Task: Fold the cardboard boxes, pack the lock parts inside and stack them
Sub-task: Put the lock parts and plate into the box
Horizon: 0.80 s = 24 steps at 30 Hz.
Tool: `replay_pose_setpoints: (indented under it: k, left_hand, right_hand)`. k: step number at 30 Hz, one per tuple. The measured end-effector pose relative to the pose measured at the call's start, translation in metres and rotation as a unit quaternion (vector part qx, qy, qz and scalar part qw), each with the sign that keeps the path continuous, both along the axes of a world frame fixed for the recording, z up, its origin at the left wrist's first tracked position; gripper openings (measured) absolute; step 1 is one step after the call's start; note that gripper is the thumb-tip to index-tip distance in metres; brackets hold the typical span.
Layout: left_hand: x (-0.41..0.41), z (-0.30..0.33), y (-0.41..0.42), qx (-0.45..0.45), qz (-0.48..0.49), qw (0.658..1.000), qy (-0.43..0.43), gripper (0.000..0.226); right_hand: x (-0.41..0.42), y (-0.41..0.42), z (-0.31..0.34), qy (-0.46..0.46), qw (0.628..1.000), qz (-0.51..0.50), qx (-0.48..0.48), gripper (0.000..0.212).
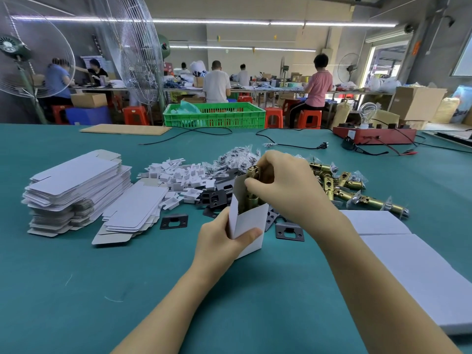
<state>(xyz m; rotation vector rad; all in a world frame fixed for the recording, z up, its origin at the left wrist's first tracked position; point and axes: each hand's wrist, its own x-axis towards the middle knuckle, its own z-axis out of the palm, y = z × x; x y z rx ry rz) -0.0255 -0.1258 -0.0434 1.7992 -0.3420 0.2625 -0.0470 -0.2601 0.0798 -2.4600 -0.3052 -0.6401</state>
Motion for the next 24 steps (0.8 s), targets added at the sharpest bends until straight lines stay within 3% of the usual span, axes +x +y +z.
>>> replay_pose_setpoints:
  k: [10,18,24]
  left_hand:
    - [0.001,-0.002,0.001,-0.003,0.017,1.0,0.004,0.033]
    - [-0.001,0.001,-0.002,-0.008,0.021,1.0,0.01,0.031]
    - [0.001,0.0,-0.002,-0.011,0.025,1.0,0.012,0.024]
  right_hand:
    - [0.004,-0.004,-0.008,0.001,1.0,-0.01,-0.006,0.023]
    - [0.006,0.011,-0.021,-0.084,0.99,-0.082,-0.073,0.017]
    - [0.009,0.011,-0.028,-0.059,0.989,-0.082,-0.11,0.017]
